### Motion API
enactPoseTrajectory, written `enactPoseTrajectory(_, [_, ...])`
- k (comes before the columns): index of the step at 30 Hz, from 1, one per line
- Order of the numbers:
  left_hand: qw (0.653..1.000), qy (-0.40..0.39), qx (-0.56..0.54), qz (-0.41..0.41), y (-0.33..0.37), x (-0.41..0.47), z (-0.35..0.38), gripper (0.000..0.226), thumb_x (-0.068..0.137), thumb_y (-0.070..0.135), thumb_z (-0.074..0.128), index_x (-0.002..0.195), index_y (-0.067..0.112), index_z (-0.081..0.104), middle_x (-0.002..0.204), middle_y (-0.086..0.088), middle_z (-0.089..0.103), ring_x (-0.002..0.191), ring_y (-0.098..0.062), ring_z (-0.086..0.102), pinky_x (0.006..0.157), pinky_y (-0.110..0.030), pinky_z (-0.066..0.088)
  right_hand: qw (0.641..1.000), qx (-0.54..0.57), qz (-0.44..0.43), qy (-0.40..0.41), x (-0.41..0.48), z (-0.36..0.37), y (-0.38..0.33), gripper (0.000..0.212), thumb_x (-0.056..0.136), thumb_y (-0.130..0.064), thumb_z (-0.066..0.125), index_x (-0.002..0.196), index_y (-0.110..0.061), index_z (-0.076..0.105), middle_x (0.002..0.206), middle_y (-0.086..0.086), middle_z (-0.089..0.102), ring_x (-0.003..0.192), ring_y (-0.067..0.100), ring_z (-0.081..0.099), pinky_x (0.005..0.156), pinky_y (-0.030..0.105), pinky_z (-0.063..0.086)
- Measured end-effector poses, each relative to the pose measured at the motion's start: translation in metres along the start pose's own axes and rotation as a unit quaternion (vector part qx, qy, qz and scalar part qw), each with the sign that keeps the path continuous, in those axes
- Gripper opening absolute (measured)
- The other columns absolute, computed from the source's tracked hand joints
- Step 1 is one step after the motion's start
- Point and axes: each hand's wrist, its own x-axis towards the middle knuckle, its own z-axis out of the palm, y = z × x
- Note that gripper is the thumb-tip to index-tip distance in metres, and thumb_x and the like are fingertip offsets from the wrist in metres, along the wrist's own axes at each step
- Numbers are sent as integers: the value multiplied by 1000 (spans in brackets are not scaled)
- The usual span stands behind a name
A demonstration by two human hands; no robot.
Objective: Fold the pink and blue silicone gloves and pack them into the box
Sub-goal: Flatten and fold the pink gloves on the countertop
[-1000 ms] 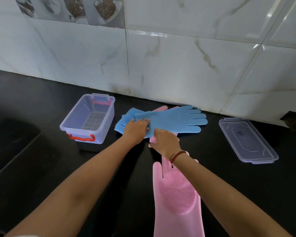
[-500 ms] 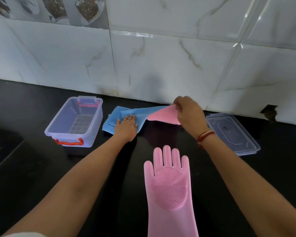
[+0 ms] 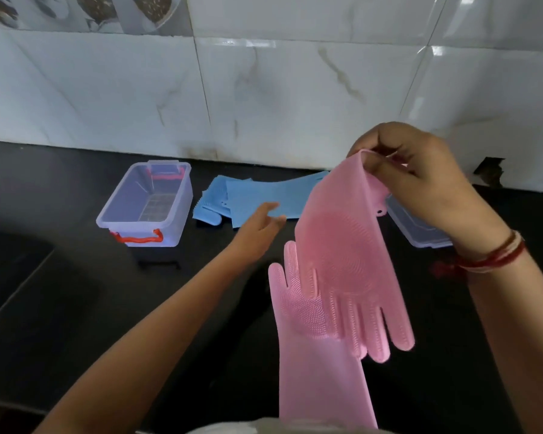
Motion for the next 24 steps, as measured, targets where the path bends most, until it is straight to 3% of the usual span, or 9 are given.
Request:
enactPoseTrajectory(2, [984, -104, -110, -91, 12, -20, 5, 20, 97, 41, 42, 110, 37, 57, 105, 3, 69, 101, -21, 67, 81, -33, 56, 999, 13, -25, -18, -7, 1, -8, 16, 92, -1, 52, 94, -10, 65, 91, 1, 65, 88, 17, 61, 78, 32, 48])
enactPoseTrajectory(4, [962, -190, -138, -140, 14, -35, 7, 21, 96, 44, 45, 112, 37, 56, 106, 2, 71, 97, -20, 69, 76, -36, 59, 999, 17, -44, -2, -13, 2, -14, 16, 92, -1, 52, 94, -9, 66, 90, 0, 64, 87, 18, 61, 78, 34, 49])
enactPoseTrajectory(7, [888, -309, -264, -216, 1, -50, 10, 55, 92, 66, 30, 124, 30, 57, 119, -7, 67, 110, -31, 63, 82, -41, 57, 996, 13, -71, 48, -20, 4, -21, 17, 90, -2, 54, 94, -10, 68, 92, 1, 61, 91, 17, 58, 78, 29, 47])
enactPoseTrajectory(9, [851, -317, -363, -208, -4, -59, 13, 58, 94, 64, 29, 125, 26, 59, 126, -12, 61, 115, -36, 58, 93, -52, 50, 994, 28, -75, 68, -25, 5, -21, 19, 90, -1, 55, 97, -14, 68, 97, 7, 59, 97, 15, 55, 84, 26, 45])
enactPoseTrajectory(11, [840, -305, -415, -173, -4, -64, 16, 54, 96, 60, 30, 129, 27, 57, 128, -11, 59, 120, -35, 54, 102, -58, 39, 993, 73, -65, 64, -31, 6, -17, 24, 90, 1, 55, 98, -19, 65, 101, 7, 55, 103, 12, 52, 89, 24, 43])
enactPoseTrajectory(15, [802, -312, -488, -148, 2, -70, 14, 59, 96, 60, 23, 116, 26, 65, 111, 2, 68, 109, -17, 60, 97, -38, 46, 991, 131, -36, 13, -41, 15, -4, 31, 90, 6, 52, 97, -22, 63, 109, 7, 47, 114, 6, 44, 89, 13, 39])
enactPoseTrajectory(18, [795, -307, -504, -141, 7, -72, 13, 53, 89, 63, 42, 116, 24, 66, 112, -3, 68, 104, -22, 62, 91, -41, 50, 991, 133, 16, 30, -43, 27, 9, 34, 90, 12, 45, 96, -17, 61, 113, 5, 46, 126, 16, 37, 93, 8, 35])
enactPoseTrajectory(22, [755, -314, -568, -98, 25, -78, 21, 63, 78, 64, 56, 126, 23, 59, 124, -10, 61, 113, -32, 58, 94, -57, 44, 980, 164, 67, 88, -46, 45, 19, 29, 90, 8, 46, 97, -16, 61, 111, -11, 45, 128, 16, 38, 107, 36, 38])
enactPoseTrajectory(24, [736, -318, -592, -79, 39, -80, 27, 76, 75, 62, 61, 136, 19, 49, 129, -14, 56, 116, -34, 55, 95, -58, 42, 980, 164, 67, 95, -46, 57, 19, 24, 89, -4, 49, 99, -23, 58, 111, -14, 44, 120, 14, 46, 103, 36, 41])
